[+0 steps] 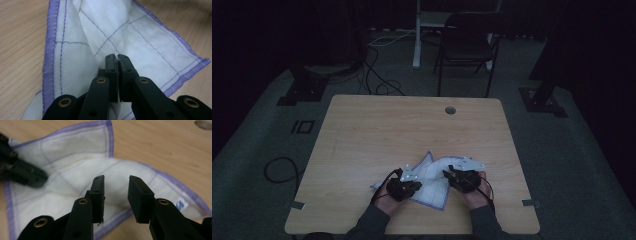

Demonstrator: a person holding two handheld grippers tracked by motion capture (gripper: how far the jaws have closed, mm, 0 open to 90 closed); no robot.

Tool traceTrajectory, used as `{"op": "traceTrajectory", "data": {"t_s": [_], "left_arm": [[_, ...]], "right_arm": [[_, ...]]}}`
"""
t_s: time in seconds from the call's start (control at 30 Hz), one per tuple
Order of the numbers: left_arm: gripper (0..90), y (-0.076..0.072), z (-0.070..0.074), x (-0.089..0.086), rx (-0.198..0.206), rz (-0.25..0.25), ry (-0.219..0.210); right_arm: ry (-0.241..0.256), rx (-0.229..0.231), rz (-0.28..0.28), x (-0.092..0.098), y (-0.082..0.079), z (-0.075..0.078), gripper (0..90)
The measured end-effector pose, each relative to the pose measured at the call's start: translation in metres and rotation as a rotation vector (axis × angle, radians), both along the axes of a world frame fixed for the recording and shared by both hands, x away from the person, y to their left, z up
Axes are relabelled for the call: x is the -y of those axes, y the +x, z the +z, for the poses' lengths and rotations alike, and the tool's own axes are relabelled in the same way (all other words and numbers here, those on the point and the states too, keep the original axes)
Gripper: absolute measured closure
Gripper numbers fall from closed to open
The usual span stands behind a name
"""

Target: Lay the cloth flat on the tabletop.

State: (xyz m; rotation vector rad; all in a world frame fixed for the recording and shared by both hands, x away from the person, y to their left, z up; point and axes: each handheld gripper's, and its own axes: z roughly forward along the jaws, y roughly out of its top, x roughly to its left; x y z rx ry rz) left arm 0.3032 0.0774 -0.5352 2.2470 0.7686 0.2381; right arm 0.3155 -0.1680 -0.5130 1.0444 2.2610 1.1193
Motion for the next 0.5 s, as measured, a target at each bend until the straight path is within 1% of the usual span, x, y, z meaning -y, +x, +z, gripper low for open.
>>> {"op": "traceTrajectory", "data": {"t_s": [0.13, 0.2, 0.23, 0.4, 0.5], "left_arm": [[87.5, 0.000, 0.000, 0.000, 0.000, 0.000, 0.000], [87.4, 0.000, 0.000, 0.000, 0.000, 0.000, 0.000], [87.4, 0.000, 0.000, 0.000, -0.001, 0.001, 0.002], [85.0, -0.001, 0.001, 0.001, -0.002, 0.000, 0.005], [81.3, -0.001, 0.003, 0.002, -0.005, -0.007, -0.003]], "right_arm": [[-0.003, -0.012, -0.019, -0.007, 0.011, -0.006, 67.6], [0.000, -0.015, -0.010, -0.011, 0.013, -0.008, 66.7], [-0.006, -0.018, -0.005, -0.013, 0.013, -0.009, 66.7], [-0.045, -0.079, -0.002, -0.019, 0.017, -0.024, 66.7], [-0.036, -0.089, -0.004, -0.018, 0.018, -0.027, 66.9]]}}
